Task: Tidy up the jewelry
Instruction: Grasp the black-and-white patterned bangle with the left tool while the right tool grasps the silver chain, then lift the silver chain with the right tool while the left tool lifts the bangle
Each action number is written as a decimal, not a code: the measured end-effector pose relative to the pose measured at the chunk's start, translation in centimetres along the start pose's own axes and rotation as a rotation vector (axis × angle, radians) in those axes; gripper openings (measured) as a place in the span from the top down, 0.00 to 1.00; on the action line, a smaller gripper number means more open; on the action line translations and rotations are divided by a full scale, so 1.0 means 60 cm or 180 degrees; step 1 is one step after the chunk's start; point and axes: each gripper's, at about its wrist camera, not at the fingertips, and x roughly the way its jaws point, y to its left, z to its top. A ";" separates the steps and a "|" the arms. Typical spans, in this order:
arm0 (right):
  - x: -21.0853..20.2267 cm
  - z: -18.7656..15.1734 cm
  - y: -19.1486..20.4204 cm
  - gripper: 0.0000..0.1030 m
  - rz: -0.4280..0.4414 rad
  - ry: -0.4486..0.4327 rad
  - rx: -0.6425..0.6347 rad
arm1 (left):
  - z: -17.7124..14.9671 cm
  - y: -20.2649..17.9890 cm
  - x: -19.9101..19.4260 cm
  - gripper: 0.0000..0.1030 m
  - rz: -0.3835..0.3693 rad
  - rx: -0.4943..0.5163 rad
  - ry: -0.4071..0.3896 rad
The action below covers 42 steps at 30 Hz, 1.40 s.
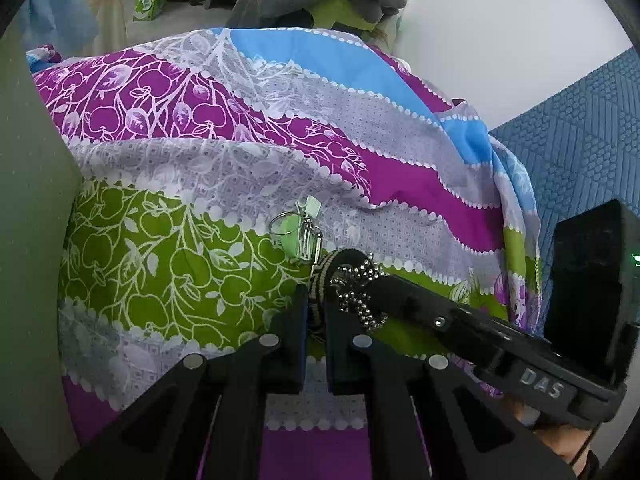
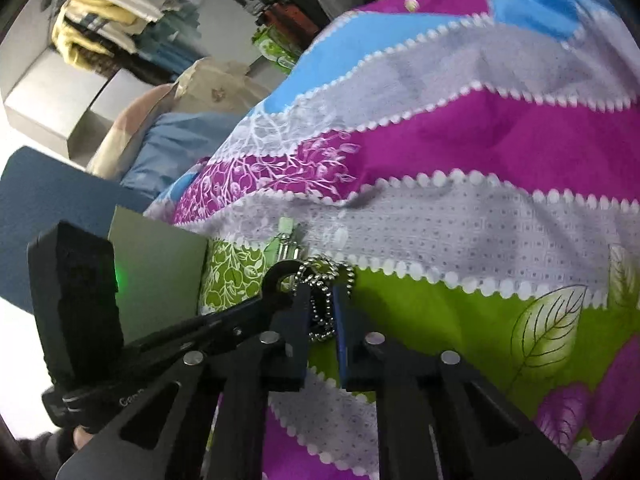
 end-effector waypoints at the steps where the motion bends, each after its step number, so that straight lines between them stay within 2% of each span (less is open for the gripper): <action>1: -0.002 0.000 0.007 0.94 -0.0001 -0.0009 -0.0055 | 0.000 0.000 -0.001 0.96 0.0013 0.0003 -0.0007; 12: -0.091 -0.008 0.073 0.98 0.0004 -0.0472 -0.0320 | -0.013 -0.002 -0.039 0.96 0.0000 0.0115 -0.0044; 15: -0.088 -0.014 0.071 0.98 -0.0027 -0.0429 -0.0288 | -0.018 0.002 -0.049 0.96 -0.0002 0.0122 -0.0059; 18: -0.064 -0.017 0.061 0.92 -0.0132 -0.0274 -0.0224 | -0.023 0.010 -0.056 0.96 -0.0007 0.0106 -0.0057; 22: -0.038 -0.021 0.053 0.62 -0.0307 -0.0071 -0.0225 | -0.028 0.014 -0.068 0.96 -0.0027 0.0088 -0.0095; 24: -0.031 -0.025 0.050 0.58 -0.0302 -0.0012 -0.0204 | -0.028 0.018 -0.070 0.96 -0.0046 0.0055 -0.0094; 30: -0.004 -0.037 0.038 0.61 0.0039 0.0227 0.0040 | -0.030 0.023 -0.069 0.96 -0.0069 0.0028 -0.0089; 32: -0.001 -0.037 0.035 0.72 0.0184 0.0242 0.0104 | -0.030 0.023 -0.069 0.96 -0.0063 0.0023 -0.0090; 33: 0.001 -0.037 0.034 0.86 0.0240 0.0249 0.0136 | -0.030 0.023 -0.066 0.96 -0.0057 0.0020 -0.0085; 34: 0.001 -0.037 0.033 0.90 0.0241 0.0238 0.0157 | -0.030 0.023 -0.067 0.96 -0.0062 0.0014 -0.0083; 42: -0.039 -0.037 0.073 0.94 0.0285 0.0038 -0.0146 | -0.028 0.018 -0.079 0.96 -0.0070 0.0027 -0.0123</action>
